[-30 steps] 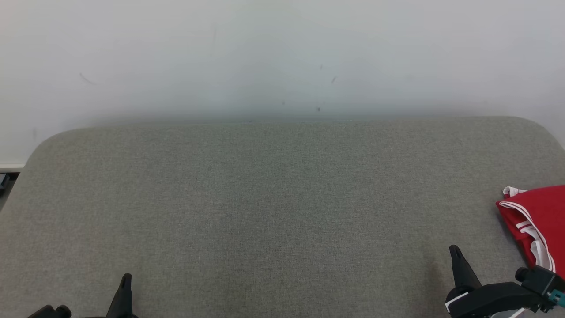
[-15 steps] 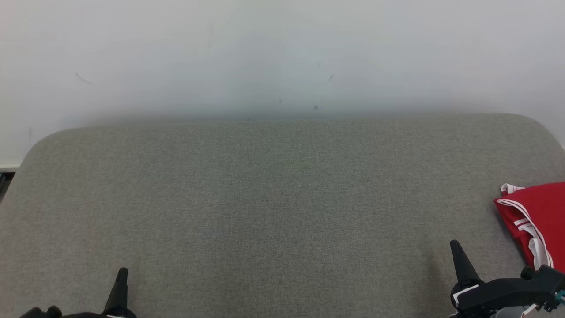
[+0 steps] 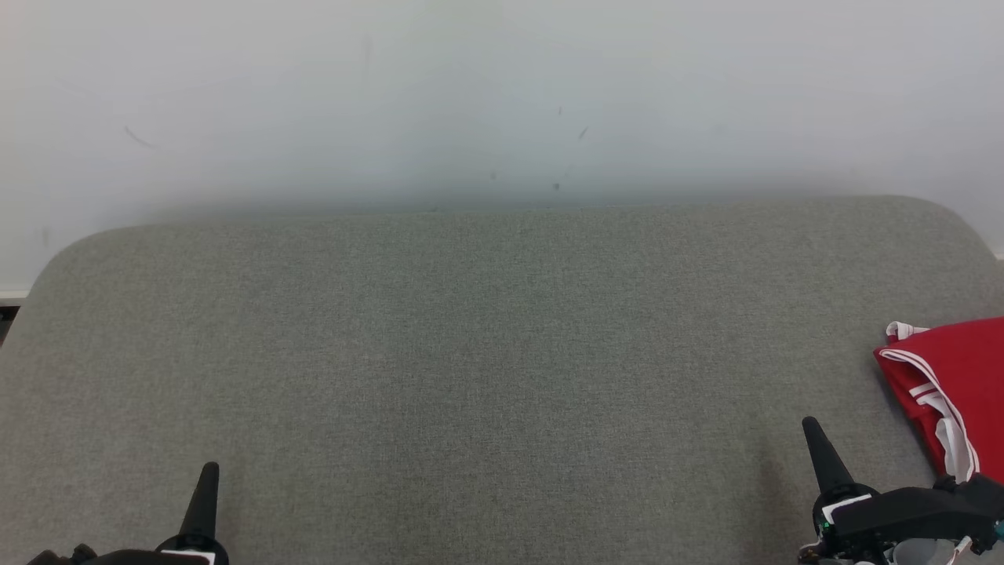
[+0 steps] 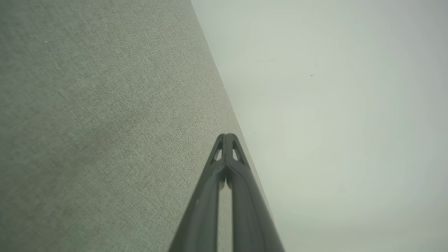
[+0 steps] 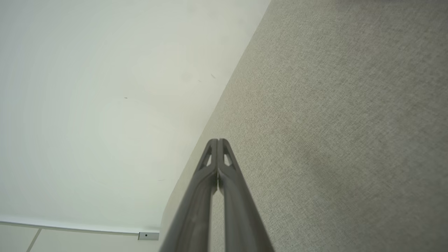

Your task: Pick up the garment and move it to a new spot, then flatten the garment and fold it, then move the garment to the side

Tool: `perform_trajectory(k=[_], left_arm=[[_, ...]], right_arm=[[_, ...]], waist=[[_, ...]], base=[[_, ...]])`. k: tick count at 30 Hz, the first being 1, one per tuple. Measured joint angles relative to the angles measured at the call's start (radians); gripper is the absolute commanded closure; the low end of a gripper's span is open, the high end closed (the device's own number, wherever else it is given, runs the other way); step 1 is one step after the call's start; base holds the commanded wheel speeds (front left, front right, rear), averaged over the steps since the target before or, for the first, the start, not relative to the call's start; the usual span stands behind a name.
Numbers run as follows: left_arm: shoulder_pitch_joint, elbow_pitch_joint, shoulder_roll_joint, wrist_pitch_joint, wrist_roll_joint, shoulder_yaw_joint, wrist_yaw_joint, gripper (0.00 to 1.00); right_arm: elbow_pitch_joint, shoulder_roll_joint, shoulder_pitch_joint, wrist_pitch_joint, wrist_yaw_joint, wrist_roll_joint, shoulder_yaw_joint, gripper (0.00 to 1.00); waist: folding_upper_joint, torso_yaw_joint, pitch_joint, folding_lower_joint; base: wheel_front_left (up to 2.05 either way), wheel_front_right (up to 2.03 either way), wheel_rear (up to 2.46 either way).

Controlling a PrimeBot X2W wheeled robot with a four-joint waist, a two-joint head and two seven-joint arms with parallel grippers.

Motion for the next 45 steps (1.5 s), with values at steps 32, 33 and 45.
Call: perform_trajectory(k=[32, 33, 45], left_arm=[[-0.028, 0.001, -0.058, 0.092, -0.324, 0.126, -0.074, 1.00], [-0.031, 0.001, -0.058, 0.092, -0.324, 0.126, -0.074, 1.00], [-0.038, 0.001, -0.058, 0.092, -0.324, 0.126, -0.074, 1.00]], right_arm=[[0.013, -0.001, -0.046, 0.061, 0.038, 0.389, -0.027, 1.00], [0.013, -0.001, -0.048, 0.061, 0.038, 0.389, -0.027, 1.00], [0.013, -0.001, -0.057, 0.061, 0.042, 0.389, -0.027, 1.00]], waist=[[0.0000, -0.017, 0.014, 0.0001], [0.0000, -0.017, 0.014, 0.0000], [0.0000, -0.017, 0.014, 0.0000]], base=[[0.00, 0.00, 0.00], [0.00, 0.00, 0.00], [0.00, 0.00, 0.00]])
